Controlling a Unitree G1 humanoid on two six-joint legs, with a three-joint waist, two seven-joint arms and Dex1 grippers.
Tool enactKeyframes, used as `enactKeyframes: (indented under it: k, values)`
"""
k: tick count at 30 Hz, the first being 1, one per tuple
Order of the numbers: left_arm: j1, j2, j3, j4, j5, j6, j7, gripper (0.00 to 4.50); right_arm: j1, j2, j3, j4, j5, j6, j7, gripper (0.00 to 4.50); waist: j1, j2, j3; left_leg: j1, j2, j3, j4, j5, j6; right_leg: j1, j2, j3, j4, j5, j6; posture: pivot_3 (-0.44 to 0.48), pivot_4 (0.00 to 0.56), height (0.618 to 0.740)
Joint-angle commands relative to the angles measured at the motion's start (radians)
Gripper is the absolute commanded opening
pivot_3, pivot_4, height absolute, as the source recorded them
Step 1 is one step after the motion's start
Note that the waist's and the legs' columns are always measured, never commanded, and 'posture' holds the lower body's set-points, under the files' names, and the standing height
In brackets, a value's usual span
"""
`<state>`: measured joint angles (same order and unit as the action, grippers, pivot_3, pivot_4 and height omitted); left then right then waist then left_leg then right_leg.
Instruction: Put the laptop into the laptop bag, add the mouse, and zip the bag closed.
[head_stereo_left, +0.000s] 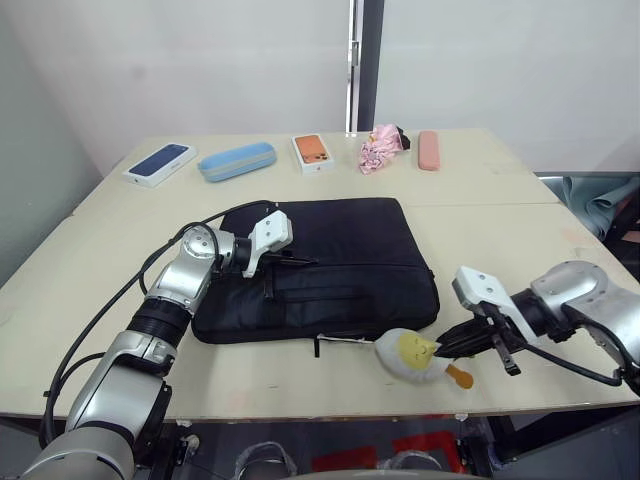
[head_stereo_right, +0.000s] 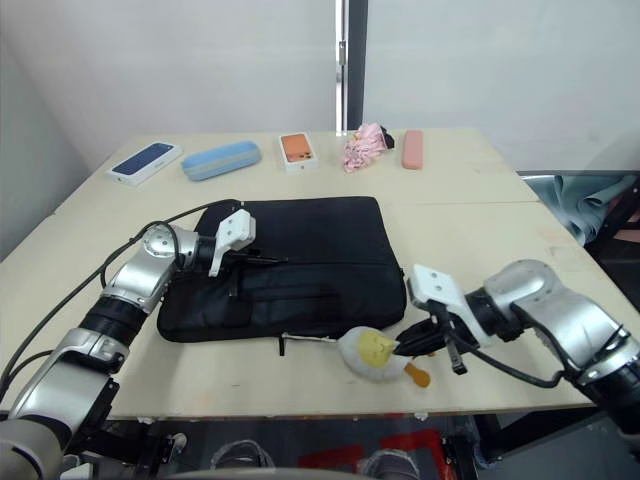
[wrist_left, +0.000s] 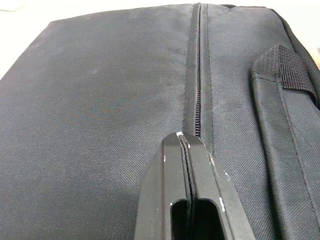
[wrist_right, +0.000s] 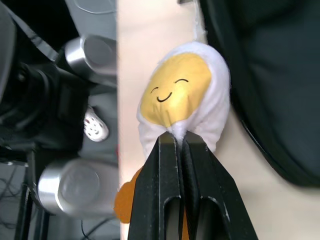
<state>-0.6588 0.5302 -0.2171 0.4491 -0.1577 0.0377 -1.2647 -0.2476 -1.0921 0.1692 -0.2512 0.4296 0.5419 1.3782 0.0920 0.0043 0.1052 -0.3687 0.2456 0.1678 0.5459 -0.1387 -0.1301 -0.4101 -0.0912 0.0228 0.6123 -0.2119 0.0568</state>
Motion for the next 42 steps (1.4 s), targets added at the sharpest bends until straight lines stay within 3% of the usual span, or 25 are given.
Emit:
enactKeyframes:
  k: [1, 17, 42]
  values:
    - [0.073, 0.013, -0.089, 0.112, 0.103, 0.023, -0.012, 0.0, 0.001, -0.022, -0.036, 0.053, -0.031, -0.061, 0.027, 0.04, 0.0, 0.0, 0.0, 0.0, 0.0, 0.0, 0.0, 0.0, 0.0, 0.0, 0.0, 0.0, 0.0, 0.0, 0.0, 0.0, 0.15, 0.74]
    - [0.096, 0.011, -0.09, 0.107, 0.098, 0.01, -0.017, 0.0, -0.001, -0.079, -0.108, 0.287, -0.088, -0.185, 0.073, 0.04, 0.0, -0.004, 0.002, 0.0, 0.0, 0.004, 0.0, -0.001, 0.001, -0.002, 0.0, 0.0, 0.0, 0.0, 0.0, 0.0, 0.15, 0.74]
    - [0.099, 0.007, -0.088, 0.108, 0.093, 0.0, -0.024, 0.0, -0.152, -0.089, -0.112, 0.538, -0.219, -0.29, 0.055, 0.04, 0.0, -0.003, 0.002, 0.0, -0.001, 0.007, 0.0, -0.003, 0.003, -0.003, 0.0, 0.002, -0.002, 0.0, 0.0, 0.0, 0.15, 0.74]
